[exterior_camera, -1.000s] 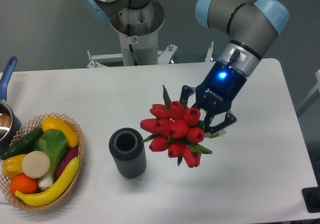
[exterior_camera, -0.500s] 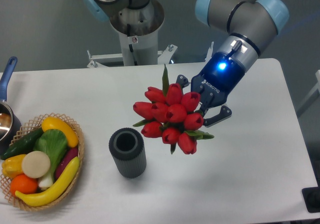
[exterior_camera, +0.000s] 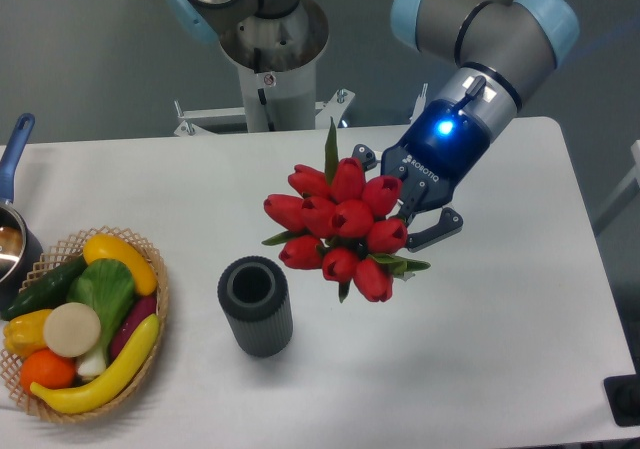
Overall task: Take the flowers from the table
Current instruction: 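Hold the tulip bundle raised above the black vase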
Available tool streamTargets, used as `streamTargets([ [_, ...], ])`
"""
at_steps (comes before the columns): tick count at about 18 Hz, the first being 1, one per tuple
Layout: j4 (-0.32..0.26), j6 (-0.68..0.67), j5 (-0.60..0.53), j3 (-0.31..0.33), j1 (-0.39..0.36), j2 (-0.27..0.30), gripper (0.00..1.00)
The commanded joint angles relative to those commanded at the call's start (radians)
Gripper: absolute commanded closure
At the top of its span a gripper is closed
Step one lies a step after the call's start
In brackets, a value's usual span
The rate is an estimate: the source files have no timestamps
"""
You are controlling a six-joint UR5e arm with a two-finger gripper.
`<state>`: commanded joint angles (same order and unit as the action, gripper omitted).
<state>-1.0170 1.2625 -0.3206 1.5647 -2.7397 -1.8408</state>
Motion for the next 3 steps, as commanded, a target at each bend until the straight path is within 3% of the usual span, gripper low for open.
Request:
streamTargets([
  [3, 0.0, 0.0, 0.002, 0.002, -0.003, 0.0, 0.62],
])
